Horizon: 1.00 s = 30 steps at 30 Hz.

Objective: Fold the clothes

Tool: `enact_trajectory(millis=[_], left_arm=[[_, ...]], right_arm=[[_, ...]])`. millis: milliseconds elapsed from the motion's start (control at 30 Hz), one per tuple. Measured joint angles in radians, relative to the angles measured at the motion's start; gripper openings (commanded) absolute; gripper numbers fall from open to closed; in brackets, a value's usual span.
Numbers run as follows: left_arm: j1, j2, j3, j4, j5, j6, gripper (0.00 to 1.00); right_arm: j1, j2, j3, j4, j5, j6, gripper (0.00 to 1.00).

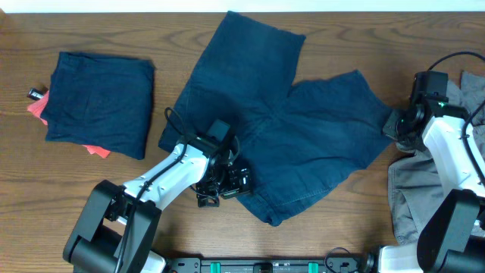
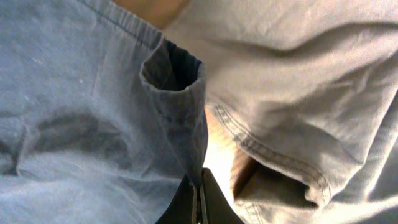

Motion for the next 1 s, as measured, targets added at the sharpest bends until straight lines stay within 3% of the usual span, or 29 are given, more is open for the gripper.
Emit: enact_trajectory(millis=[133, 233, 367, 400, 433, 600, 733, 1000], left_arm=[[-0.001, 0.000, 0.000, 0.087, -0.018, -0.060, 0.99], [-0.001, 0.000, 0.000, 0.140, -0.096, -0.124, 0.91], [-0.001, 0.000, -0.001, 0.219, -0.175, -0.173, 0.60], [-0.001, 0.000, -0.001, 0.236, -0.188, -0.187, 0.43], [-0.001, 0.000, -0.001, 0.249, -0.199, -0.190, 0.33], [0.002, 0.000, -0.001, 0.273, -0.251, -0.207, 0.06], [0.037, 0.000, -0.002, 0.305, -0.283, -0.198, 0.06], [0.238, 0.000, 0.034, 0.439, -0.296, -0.080, 0.06]], right_arm=[[0.002, 0.000, 0.000, -0.004, 0.000, -0.006, 0.01], [0.002, 0.000, 0.000, -0.012, 0.000, -0.008, 0.01], [0.002, 0.000, 0.000, -0.020, 0.000, -0.021, 0.01], [0.002, 0.000, 0.000, -0.021, 0.000, -0.022, 0.01], [0.002, 0.000, 0.000, -0.023, 0.000, -0.023, 0.01], [0.002, 0.000, 0.000, -0.044, 0.000, -0.027, 0.01], [0.002, 0.000, 0.000, -0.067, 0.000, -0.028, 0.01], [0.010, 0.000, 0.000, -0.175, -0.066, -0.027, 0.01]])
